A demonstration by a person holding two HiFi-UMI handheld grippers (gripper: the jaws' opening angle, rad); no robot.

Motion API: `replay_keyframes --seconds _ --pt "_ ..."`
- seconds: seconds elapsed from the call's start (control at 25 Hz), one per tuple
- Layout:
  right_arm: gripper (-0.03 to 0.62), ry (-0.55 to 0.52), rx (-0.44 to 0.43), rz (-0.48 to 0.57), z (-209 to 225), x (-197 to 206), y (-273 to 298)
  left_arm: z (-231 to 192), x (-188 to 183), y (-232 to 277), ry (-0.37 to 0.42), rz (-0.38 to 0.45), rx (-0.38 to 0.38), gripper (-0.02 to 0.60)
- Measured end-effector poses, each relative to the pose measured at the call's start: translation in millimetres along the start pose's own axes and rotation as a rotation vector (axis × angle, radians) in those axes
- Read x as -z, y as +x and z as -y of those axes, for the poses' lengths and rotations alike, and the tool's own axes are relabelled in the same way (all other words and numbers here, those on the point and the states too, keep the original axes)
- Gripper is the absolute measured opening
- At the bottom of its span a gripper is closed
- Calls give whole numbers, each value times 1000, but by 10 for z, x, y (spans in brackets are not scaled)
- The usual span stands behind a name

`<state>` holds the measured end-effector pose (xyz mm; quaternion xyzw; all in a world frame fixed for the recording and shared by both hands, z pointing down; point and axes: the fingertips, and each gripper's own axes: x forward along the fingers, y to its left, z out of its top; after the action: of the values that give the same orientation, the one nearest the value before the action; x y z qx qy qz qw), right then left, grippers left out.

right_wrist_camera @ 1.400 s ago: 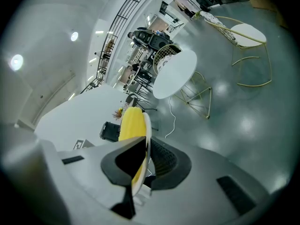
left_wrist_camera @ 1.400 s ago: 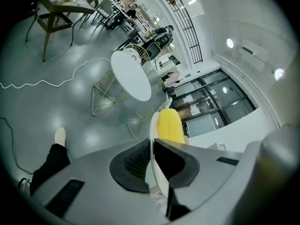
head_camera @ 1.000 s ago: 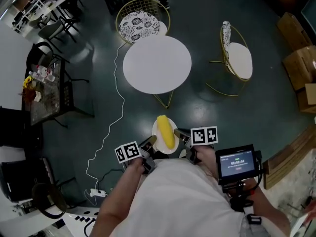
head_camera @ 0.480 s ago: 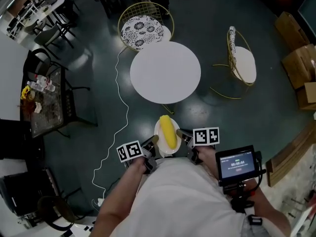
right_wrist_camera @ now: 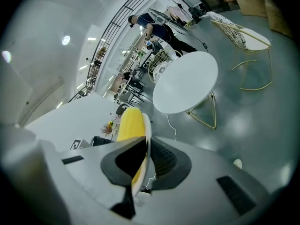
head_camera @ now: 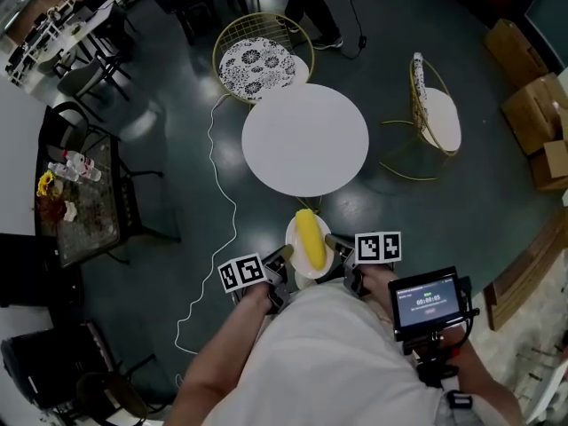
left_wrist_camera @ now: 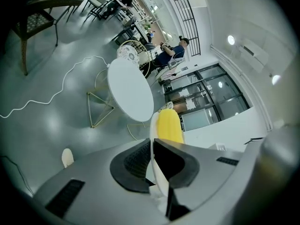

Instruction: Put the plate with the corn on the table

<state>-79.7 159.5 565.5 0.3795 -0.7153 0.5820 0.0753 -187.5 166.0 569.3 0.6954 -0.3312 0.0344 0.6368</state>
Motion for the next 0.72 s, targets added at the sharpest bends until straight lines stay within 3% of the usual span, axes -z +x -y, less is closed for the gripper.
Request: replay_keyframes --seconds 0.36,0.72 --pt "41 18 15 19 66 -153 54 3 -146 124 2 -7 13 29" --pt "41 16 -13 -7 109 -721 337 40 -685 382 2 12 -15 29"
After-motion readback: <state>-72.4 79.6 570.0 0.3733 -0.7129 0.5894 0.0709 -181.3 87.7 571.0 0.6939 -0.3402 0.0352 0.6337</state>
